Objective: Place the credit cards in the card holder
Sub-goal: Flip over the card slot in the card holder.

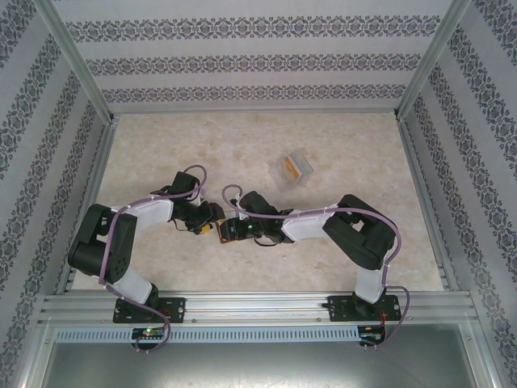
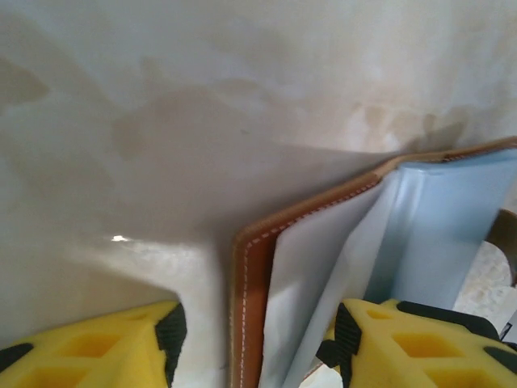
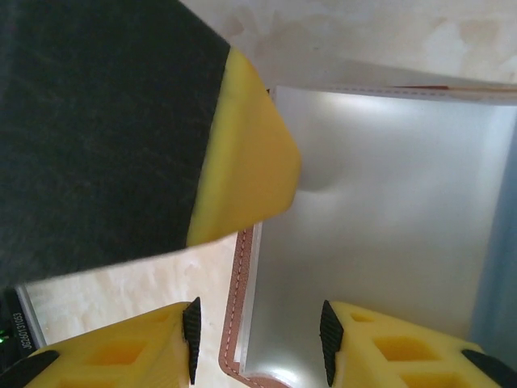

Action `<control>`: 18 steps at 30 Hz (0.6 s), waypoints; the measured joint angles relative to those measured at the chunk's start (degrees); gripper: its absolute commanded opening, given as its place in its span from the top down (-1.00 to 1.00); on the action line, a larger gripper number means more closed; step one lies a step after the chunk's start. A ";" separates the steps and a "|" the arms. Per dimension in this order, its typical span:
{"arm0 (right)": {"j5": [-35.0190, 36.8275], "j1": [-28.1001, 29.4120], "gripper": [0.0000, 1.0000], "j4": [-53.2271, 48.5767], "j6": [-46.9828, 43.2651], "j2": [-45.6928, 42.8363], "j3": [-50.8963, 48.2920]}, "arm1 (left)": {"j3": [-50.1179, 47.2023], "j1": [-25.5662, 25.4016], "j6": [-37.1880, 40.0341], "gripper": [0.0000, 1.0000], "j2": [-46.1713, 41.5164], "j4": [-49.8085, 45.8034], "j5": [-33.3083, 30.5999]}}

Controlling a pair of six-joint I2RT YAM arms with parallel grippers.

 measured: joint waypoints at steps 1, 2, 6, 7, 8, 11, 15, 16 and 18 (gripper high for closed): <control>0.02 0.00 0.06 0.11 -0.07 0.00 -0.13 | 0.09 -0.04 0.07 -0.06 -0.02 -0.13 -0.42; 0.04 0.00 0.05 0.13 -0.11 -0.04 -0.31 | 0.09 -0.13 0.09 -0.05 -0.02 -0.26 -0.79; 1.18 0.00 0.03 -1.09 -0.09 -1.68 -0.74 | 0.13 -0.20 0.35 -0.04 0.04 -0.39 -1.40; 1.88 -0.02 0.01 -1.97 -0.07 -3.30 -1.20 | 0.33 -0.20 0.48 -0.04 0.26 -0.59 -1.46; 2.71 -0.13 -0.01 -3.04 0.04 -5.29 -1.66 | 0.57 -0.20 0.52 -0.03 0.55 -0.85 -1.46; 5.29 -1.29 -0.01 -7.13 0.26 -12.09 -1.90 | 1.22 -0.17 0.55 -0.02 1.51 -1.66 -1.38; 8.07 -4.09 -0.11 -9.70 0.31 -16.00 -1.99 | 1.77 -0.13 0.52 -0.01 2.49 -2.34 -1.27; 8.72 -4.72 -0.37 -10.27 0.33 -15.96 -2.21 | 1.90 -0.13 0.52 -0.01 2.56 -2.51 -1.27; 9.73 -5.44 -0.49 -12.15 0.33 -15.45 -2.99 | 1.92 -0.13 0.52 -0.01 2.58 -2.58 -1.27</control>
